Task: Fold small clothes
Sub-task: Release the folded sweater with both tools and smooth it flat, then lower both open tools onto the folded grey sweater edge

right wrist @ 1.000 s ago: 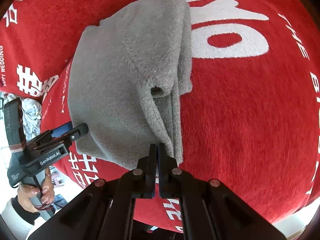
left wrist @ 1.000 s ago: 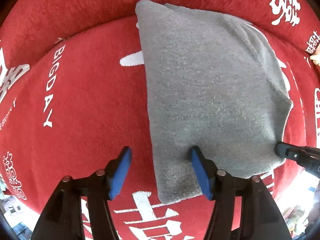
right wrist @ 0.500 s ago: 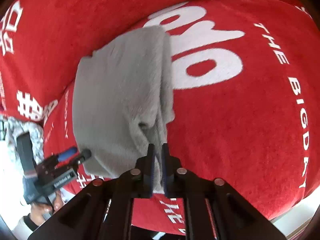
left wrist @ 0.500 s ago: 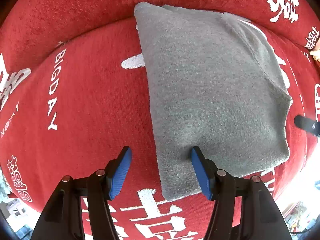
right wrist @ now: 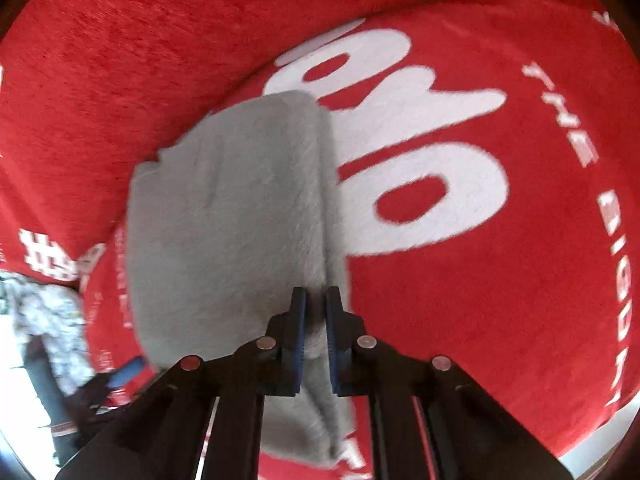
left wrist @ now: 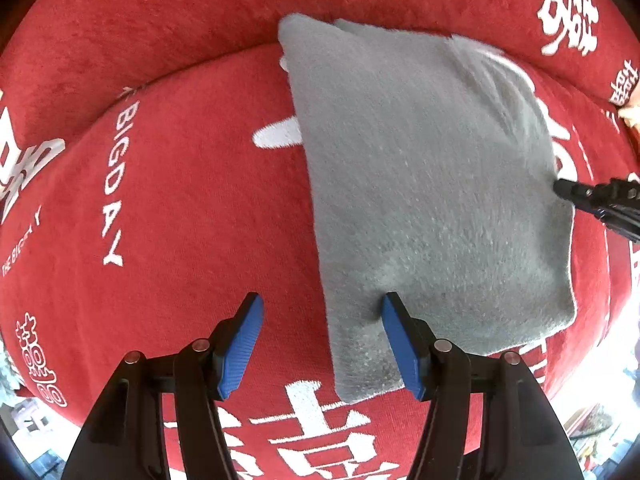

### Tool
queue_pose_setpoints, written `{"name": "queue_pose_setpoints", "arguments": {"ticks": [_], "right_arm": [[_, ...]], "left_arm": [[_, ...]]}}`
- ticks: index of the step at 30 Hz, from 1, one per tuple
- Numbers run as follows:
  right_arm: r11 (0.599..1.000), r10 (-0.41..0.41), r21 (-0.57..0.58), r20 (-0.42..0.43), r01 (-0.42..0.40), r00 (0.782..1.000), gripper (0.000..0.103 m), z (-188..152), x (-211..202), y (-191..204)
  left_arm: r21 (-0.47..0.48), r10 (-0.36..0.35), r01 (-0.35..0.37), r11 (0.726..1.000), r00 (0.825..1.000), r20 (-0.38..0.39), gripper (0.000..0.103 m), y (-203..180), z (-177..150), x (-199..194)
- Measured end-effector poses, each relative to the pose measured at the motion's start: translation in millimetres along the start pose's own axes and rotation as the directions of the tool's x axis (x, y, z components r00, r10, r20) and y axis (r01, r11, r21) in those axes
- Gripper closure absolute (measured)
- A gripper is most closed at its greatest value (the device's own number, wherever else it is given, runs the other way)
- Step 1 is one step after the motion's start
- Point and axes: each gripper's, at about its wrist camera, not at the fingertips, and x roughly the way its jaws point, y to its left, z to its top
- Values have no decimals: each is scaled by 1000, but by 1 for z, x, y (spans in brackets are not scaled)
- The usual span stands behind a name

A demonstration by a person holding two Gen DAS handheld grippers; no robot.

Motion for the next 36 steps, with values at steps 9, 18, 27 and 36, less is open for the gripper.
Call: {"name": "queue_pose_setpoints", "arguments": {"ticks": [9,18,27,36], "right_arm": [[990,92,109,-43,-87,995,95,-13,-10,-41],[983,155,112,-55,-148,986,55,-11,-7,-35],[967,231,127,-52,-223,972,44,4,-2,-36],[944,312,141,-93,-298,945,43,10,14,-39]], "left_arm": [[-64,-14,15,998,1000,12,40,21,21,-8],[-144,19,-9,990,998,64,1,34,39,-14],[-229,-22,28,973,999,30,1,58,57,5],[-260,-186,188,947,982,33,1,72,68,23]]}}
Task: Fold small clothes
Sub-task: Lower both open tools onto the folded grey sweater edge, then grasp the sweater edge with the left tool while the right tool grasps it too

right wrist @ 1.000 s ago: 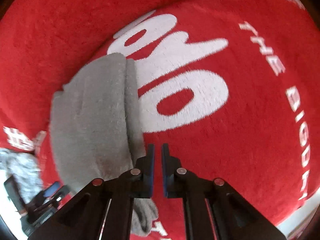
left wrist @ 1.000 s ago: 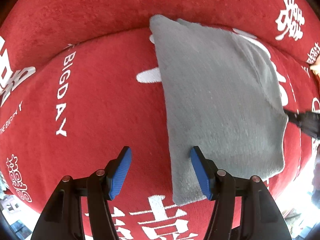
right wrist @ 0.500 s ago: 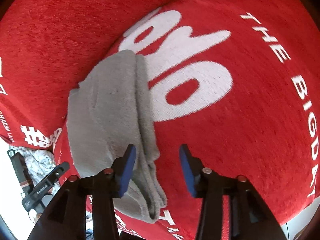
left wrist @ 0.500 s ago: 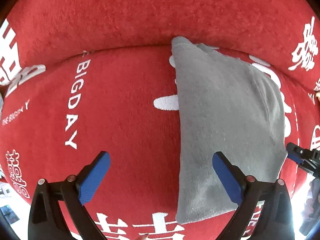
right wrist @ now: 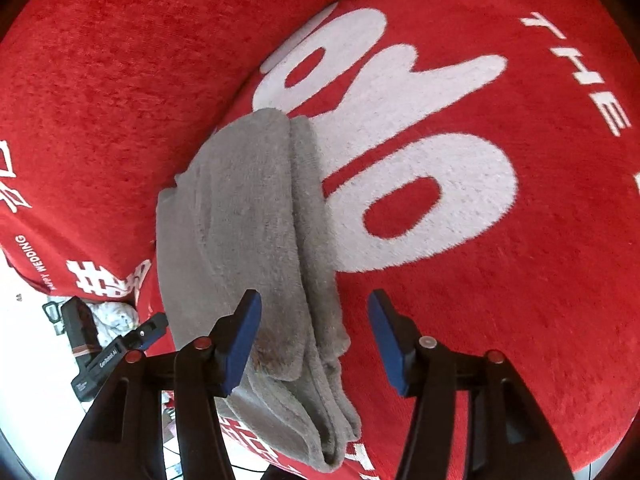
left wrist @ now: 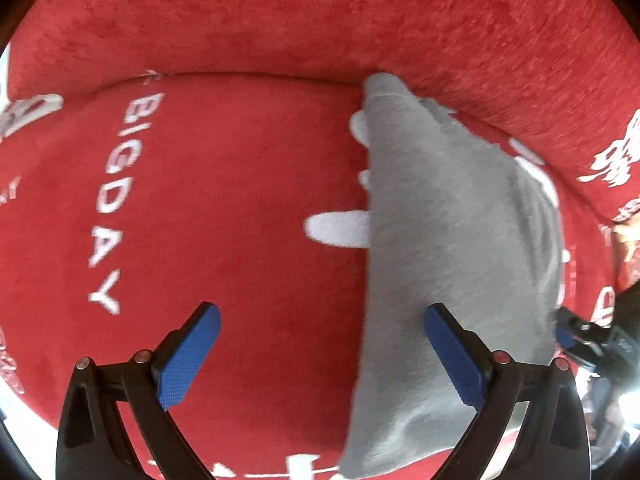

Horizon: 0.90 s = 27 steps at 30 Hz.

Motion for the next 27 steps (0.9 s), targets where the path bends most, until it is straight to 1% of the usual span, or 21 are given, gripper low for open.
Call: {"name": "queue_pose_setpoints", "arguments": {"ticks": [3,5,11,13,16,17,19,22,23,26,27], "right_arm": [[1000,27,1,-21,-27,999,43,5,6,-3],[999,39,2,-31,-39,999,43,8,9,-5],[995,92,-19,-55,-94,994,40,17,14,-6],[993,111,-43,-71,-114,991,40,20,18,-2],[988,108,-99,-88,-117,990,38,22,24,11],[985,113,-117,-95,-124,989,38,22,27,16],[977,132,-151,-115,-148,985,38,21,34,26],[973,131,-175,-124,-151,984,38,20,42,30],[975,136,-161,-125,-156,983,38,21,45,27],[977,188,-87,-106,-197,977,38,22,44,18],[978,190,-72,-101,-197,977,41,21,44,17]], "left_arm": [[0,-69,69,998,997,-20,1,-4,5,9],[15,-115,115,993,992,-43,1,-11,9,19],[60,-171,176,983,982,-83,1,-31,13,39],[65,-185,191,980,979,-85,1,-35,14,43],[62,-219,224,972,972,-86,1,-46,16,47],[65,-220,226,972,972,-86,1,-49,17,48],[71,-200,206,976,976,-82,1,-55,18,50],[65,-204,209,976,976,-76,1,-56,18,54],[66,-205,210,975,976,-76,1,-56,17,54],[73,-197,203,976,977,-88,1,-55,17,53],[73,-193,199,977,977,-90,2,-55,17,53]]}}
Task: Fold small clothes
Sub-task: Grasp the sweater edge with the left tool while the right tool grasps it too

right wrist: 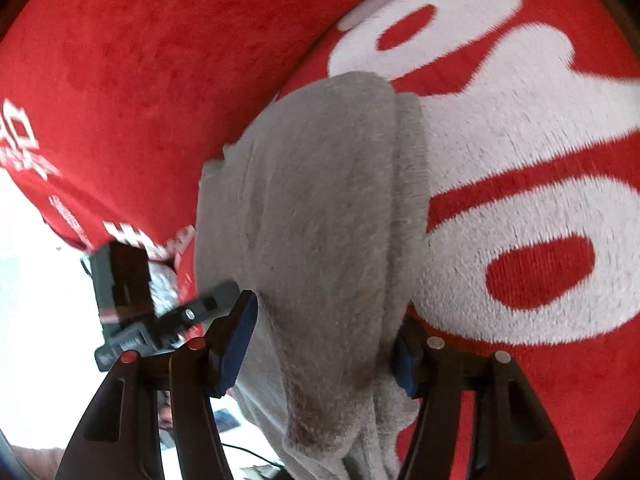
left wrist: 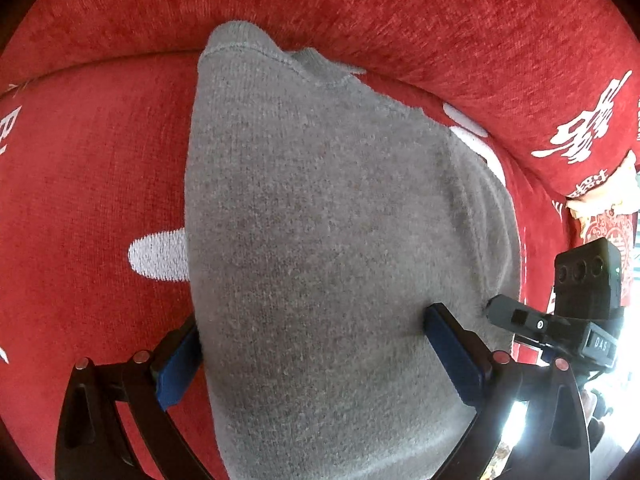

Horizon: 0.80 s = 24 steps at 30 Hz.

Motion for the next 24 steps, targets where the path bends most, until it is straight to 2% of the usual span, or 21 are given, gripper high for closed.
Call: {"name": "queue_pose_setpoints", "arguments": {"ticks": [1,2,3,4,7,12,17,24], "right_arm": [[1000,-17,14,1,17,1000,55,-1,0,-1],[1000,-23,20,-6,23,1000,62,-2,1,-1],[1000,-8,28,-1,8,1000,69,-4,0,-1],[999,12,35,2,-12,1000,74,-4,-2,0],[995,89,45,2,-89,996,75,-8,-6,4],[982,181,56,0,-181,983,75,-19,-10,20],[974,221,60,-3,-221,975,75,-34,-14,35],[963,261,72,9,-261,965,75,-75,-14,62]], "left_arm": [[-2,5,-5,1000,1000,3,8,-5,2,3],[-3,10,-10,1000,1000,13,13,-6,1,1],[-1,4,-4,1000,1000,22,22,-6,0,-2],[7,-7,7,1000,999,41,33,-8,-3,-7],[29,-26,25,999,998,60,51,-10,-9,-19],[23,-92,90,996,992,83,55,-11,-17,-42],[55,-128,122,991,986,110,55,-18,-32,-66],[66,-161,154,986,979,123,55,-2,-60,-108]]}}
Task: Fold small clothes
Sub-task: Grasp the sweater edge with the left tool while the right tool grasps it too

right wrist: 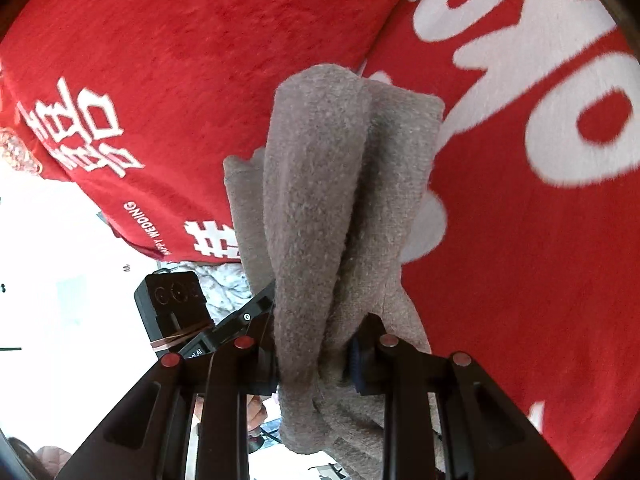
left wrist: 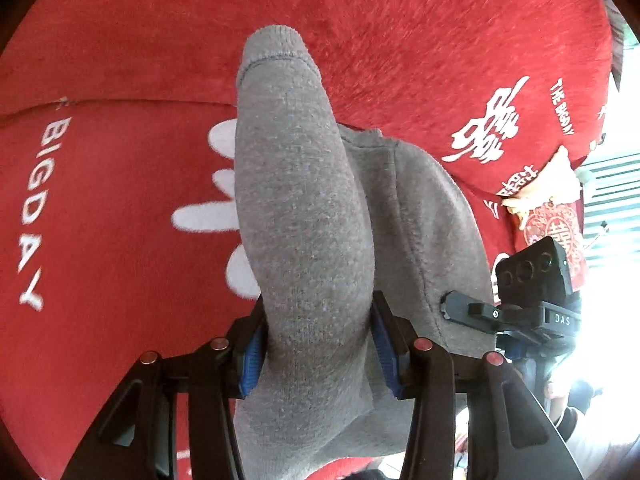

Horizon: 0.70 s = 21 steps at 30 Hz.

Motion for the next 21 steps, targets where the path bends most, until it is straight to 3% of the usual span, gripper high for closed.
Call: {"name": "queue_pose_setpoints", "arguments": {"ticks": [8,15,18,21], "right_arm": [[1000,14,14,-34,-13,999,75,-57,29,13],[999,-13,42,-86,17,996,75,-85,69,5],[998,-51,39,-103,55,993,75,-87,85,-1],[989,-149,1,-105,150,983,75,-83,94,-7]], "left_arm": [[26,49,-48,998,998,-34,55,24,-47,-46],[-5,79,-79,997,994,-79,55,62,-82,-49],[-14,90,-91,996,992,-93,55,78,-91,-41],[-29,119,-123,992,987,-103,54,94,-97,-27]]}}
